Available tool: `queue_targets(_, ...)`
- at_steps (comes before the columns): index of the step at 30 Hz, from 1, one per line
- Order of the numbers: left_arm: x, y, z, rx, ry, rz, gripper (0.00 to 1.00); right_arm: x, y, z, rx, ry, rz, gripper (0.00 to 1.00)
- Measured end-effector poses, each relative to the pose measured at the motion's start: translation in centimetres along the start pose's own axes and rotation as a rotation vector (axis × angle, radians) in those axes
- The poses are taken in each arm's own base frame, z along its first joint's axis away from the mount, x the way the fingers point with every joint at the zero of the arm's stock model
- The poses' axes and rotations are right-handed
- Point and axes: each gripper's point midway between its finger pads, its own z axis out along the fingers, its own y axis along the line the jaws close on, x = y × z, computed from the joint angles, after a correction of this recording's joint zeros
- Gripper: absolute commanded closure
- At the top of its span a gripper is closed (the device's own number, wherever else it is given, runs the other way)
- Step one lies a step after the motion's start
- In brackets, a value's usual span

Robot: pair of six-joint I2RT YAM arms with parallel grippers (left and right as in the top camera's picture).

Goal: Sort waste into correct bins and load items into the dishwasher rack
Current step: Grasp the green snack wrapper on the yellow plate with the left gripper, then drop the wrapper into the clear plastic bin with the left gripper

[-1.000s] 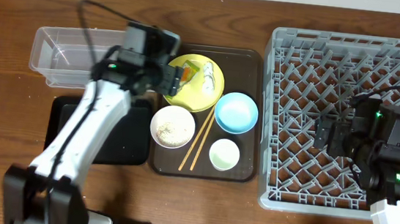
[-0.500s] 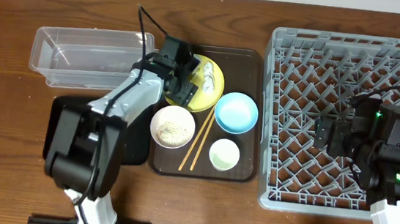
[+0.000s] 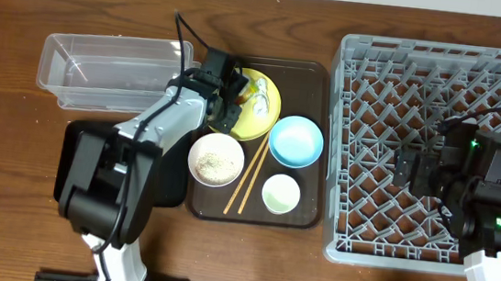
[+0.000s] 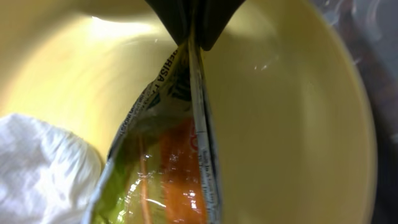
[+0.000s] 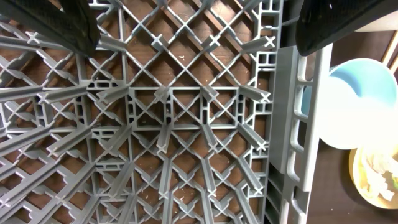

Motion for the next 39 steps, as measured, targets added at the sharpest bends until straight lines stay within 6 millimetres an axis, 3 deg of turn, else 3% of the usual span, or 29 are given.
queue_targets(6,-3.6,1.1,-6.3,-0.026,-0.183,-0.139,0.94,0.0,0.0,0.0,0.0,0.0,0.0,0.01)
queue_targets(10,-4.9,5.1,-10.5,-0.073,-0.307,-0.42,0.94,0.0,0.0,0.0,0.0,0.0,0.0,0.01)
queue_targets(15,-3.5,10.9,-11.5,-0.105,-0.355,-0.874,0.93,0.0,0.0,0.0,0.0,0.002,0.0,0.01)
queue_targets(17,-2.7,12.7,-11.5,-0.112,-0.366,-1.043,0.83,0.1,0.0,0.0,0.0,0.003,0.0,0.01)
queue_targets(19,-2.2,13.8,-11.5,-0.113,-0.379,-1.18,0.58,0.1,0.0,0.0,0.0,0.003,0.0,0.01)
queue_targets(22,-2.2,14.5,-11.6,-0.099,-0.403,-1.281,0.55,0.1,0.0,0.0,0.0,0.003,0.0,0.01)
queue_targets(28,-3.8,13.9,-11.9,-0.026,-0.44,-1.271,0.51,0.1,0.0,0.0,0.0,0.003,0.0,0.01)
queue_targets(32,-4.8,12.2,-11.8,0.026,-0.432,-1.162,0.51,0.1,0.0,0.0,0.0,0.003,0.0,0.01)
queue_targets(39,-7.3,5.2,-11.2,0.088,-0.403,-0.811,0.44,0.1,0.0,0.0,0.0,0.003,0.0,0.01)
